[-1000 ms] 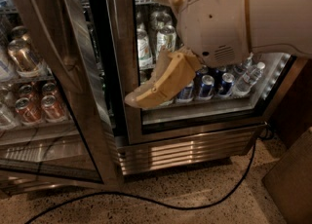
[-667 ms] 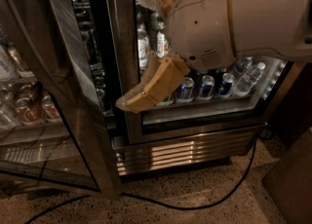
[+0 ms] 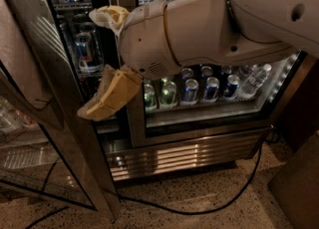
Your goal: Open left fridge door
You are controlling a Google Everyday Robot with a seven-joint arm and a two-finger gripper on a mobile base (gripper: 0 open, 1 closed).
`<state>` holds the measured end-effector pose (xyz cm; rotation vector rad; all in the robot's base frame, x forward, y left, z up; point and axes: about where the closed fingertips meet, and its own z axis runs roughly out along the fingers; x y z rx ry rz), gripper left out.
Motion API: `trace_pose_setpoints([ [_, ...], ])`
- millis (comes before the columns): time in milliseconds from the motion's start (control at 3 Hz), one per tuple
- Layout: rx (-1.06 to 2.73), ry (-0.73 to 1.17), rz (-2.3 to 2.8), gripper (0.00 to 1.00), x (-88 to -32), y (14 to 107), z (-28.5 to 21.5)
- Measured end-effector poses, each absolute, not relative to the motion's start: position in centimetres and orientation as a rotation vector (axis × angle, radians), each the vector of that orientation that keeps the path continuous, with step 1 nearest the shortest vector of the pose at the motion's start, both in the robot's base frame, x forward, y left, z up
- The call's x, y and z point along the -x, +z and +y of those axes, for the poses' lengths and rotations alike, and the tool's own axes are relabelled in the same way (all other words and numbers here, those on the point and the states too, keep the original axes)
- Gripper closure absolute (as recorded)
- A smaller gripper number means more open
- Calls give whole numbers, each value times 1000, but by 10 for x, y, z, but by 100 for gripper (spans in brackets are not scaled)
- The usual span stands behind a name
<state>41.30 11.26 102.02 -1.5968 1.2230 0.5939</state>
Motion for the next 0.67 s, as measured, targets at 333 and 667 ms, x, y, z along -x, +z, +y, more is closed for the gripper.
trace_pose_setpoints([
  [333,1643,579,1143,0,-397,1029,131],
  [667,1643,579,1143,0,-397,1029,131],
])
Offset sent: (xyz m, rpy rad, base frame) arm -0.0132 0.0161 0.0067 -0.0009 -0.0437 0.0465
